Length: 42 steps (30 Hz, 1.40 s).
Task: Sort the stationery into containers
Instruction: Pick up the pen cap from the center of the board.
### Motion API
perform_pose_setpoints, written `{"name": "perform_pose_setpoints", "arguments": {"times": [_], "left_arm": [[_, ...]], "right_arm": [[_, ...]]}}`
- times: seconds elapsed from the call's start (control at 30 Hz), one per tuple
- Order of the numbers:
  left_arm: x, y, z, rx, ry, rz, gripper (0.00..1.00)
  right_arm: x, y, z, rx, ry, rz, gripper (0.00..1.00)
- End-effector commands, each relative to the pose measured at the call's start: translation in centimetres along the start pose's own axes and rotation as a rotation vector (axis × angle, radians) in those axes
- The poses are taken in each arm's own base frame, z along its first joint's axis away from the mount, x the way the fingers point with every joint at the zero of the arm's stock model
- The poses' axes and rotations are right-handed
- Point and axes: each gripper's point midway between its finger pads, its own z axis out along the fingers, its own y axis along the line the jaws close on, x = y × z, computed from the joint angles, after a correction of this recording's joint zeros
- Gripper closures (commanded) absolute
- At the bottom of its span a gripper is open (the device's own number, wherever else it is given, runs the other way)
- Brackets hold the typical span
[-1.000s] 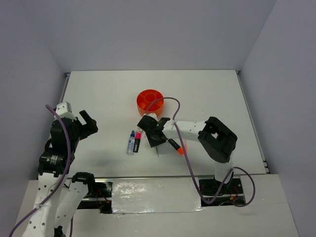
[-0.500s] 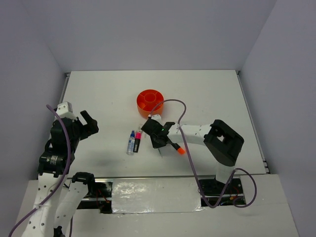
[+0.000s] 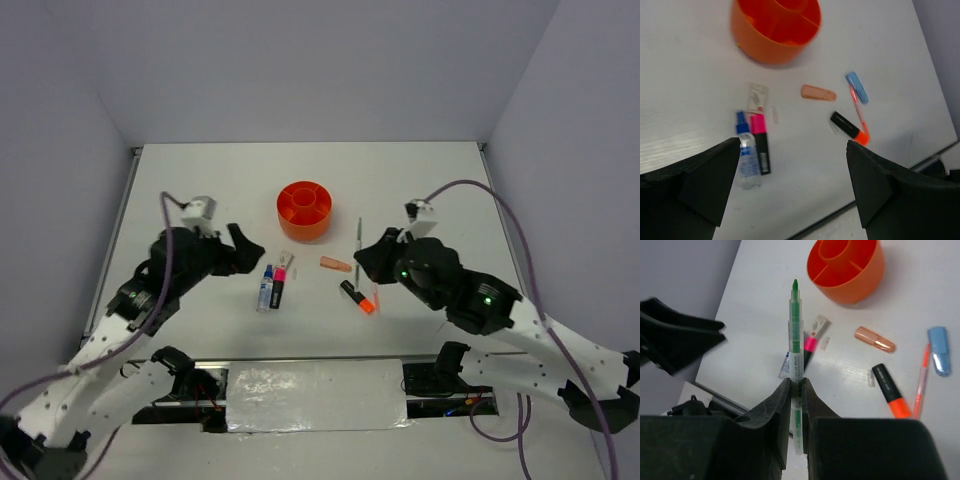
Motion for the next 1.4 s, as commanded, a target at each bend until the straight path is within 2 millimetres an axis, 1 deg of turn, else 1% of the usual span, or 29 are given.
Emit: {"name": "perform_pose_setpoints", "arguments": {"times": [0.0,0.03,0.07,0.1,0.13,0.2,0.23,0.27,0.3,0.33,0.37,0.4,0.43,0.5,0.53,0.57,0.63,0.77,0.87,1.1,1.23,1.37], "left_arm": [[1.6,-5.2,3.8,0.0,0.029,0.055,0.01],[2.9,-5.9,4.9,-0.039,0.07,0.098,0.01],[6.4,-6.0,7.3,-0.113,0.163,0.177,0.01],[6.3,-6.8,8.2,-0.139,0.183,0.188,0.01],[8.6,-5.9,10.4,-0.212,0.246,0.222,0.01],[9.1,-6.5,12.3,-0.22,0.253,0.249,0.01],[10.5,-5.9,13.5,-0.245,0.286,0.273,0.02],[10.3,-6.3,14.2,-0.245,0.283,0.287,0.04],[10.7,-5.8,14.5,-0.271,0.302,0.305,0.05],[11.4,-4.9,15.2,-0.317,0.32,0.329,0.09],[11.2,-5.1,15.7,-0.32,0.321,0.336,0.1],[11.7,-4.4,16.2,-0.337,0.34,0.345,0.13],[11.9,-4.2,16.5,-0.338,0.344,0.343,0.15],[12.8,-4.0,17.0,-0.304,0.386,0.349,0.18],[12.9,-3.5,17.4,-0.297,0.391,0.34,0.19],[13.6,-3.3,17.4,-0.284,0.418,0.333,0.19],[13.9,-2.5,17.4,-0.307,0.432,0.346,0.19],[14.1,-1.6,17.5,-0.332,0.442,0.353,0.21],[14.5,-0.8,17.5,-0.345,0.46,0.338,0.24],[15.6,0.3,17.7,-0.351,0.494,0.312,0.27],[16.3,1.3,17.9,-0.369,0.509,0.297,0.29],[17.1,1.8,17.9,-0.363,0.53,0.282,0.31]], "right_arm": [[0.4,-4.2,-2.1,0.161,0.011,-0.029,1.0],[0.2,-4.5,-2.7,0.167,0.002,-0.025,1.0],[-0.2,-4.7,-3.5,0.155,-0.01,-0.016,1.0],[0.0,-5.0,-3.9,0.157,-0.003,-0.018,1.0],[0.0,-5.0,-4.3,0.146,-0.003,-0.013,1.0],[0.1,-5.2,-5.1,0.121,-0.006,-0.001,1.0],[0.3,-5.1,-5.6,0.096,-0.004,0.006,1.0],[0.6,-5.4,-5.7,0.095,0.005,0.001,1.0],[0.8,-5.5,-5.8,0.092,0.013,-0.003,1.0],[0.9,-5.5,-6.1,0.086,0.015,-0.005,1.0],[1.1,-5.7,-6.1,0.089,0.021,-0.011,1.0],[1.2,-6.0,-6.2,0.094,0.027,-0.019,1.0],[1.3,-6.1,-6.3,0.096,0.029,-0.025,1.0],[1.4,-6.2,-6.2,0.096,0.031,-0.036,1.0],[1.4,-6.1,-6.3,0.092,0.029,-0.036,1.0],[1.5,-6.1,-6.2,0.086,0.03,-0.039,1.0],[1.6,-6.1,-6.1,0.085,0.031,-0.044,1.0],[1.9,-6.0,-5.7,0.084,0.042,-0.056,1.0],[2.1,-5.8,-5.4,0.074,0.05,-0.06,1.0],[2.8,-5.5,-4.8,0.069,0.077,-0.078,1.0],[2.9,-5.1,-4.7,0.054,0.088,-0.086,1.0],[3.0,-4.9,-4.7,0.041,0.09,-0.083,1.0]]}}
